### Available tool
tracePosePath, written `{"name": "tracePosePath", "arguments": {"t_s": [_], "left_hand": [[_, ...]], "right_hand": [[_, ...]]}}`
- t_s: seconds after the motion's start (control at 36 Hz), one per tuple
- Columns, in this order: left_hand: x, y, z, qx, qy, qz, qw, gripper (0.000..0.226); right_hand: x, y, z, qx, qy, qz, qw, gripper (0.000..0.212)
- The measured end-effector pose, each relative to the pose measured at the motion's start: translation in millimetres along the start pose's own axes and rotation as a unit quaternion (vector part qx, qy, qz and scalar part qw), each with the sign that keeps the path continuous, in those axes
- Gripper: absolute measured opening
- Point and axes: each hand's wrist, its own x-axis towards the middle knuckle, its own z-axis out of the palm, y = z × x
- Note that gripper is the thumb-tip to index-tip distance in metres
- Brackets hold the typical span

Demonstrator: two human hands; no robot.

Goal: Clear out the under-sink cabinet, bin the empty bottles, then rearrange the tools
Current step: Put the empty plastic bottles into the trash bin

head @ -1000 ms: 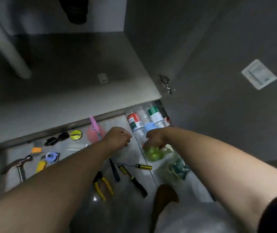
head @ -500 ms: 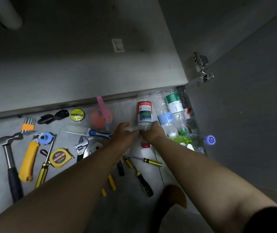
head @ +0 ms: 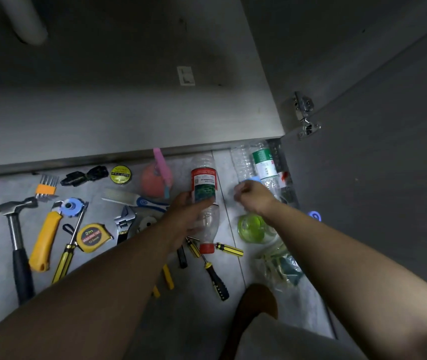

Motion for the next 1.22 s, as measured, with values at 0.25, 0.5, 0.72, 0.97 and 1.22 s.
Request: {"name": "tracePosePath", "arguments": {"t_s": [0.25,0.5,0.72,0.97,1.22], "left_hand": [[8,-11,2,-0.029,-0.023,-0.016,0.999,0.043],[16,-20,2,-0.039,-0.022,-0.044,0.998,0.045],[-20,8,27,-0.017,-0.039,-0.033,0.999,0.05],[-130,43,62,-0.014,-0.137,0.061,0.989,0.042],[-234,82,114,0.184,-0.126,0.178,0.958,0.035]], "right_hand": [[55,5,9,-0.052,0.137,0.115,0.982,0.075],[61,1,33,-0.088,0.067,0.13,0.985,0.081],[1,-30,-31,0.116,-0.048,0.175,0.977,0.066],[-135,-25,-125,0.125,-0.072,0.128,0.981,0.052],[-298,10,-191,0.031,0.077,-0.003,0.997,0.044]]}}
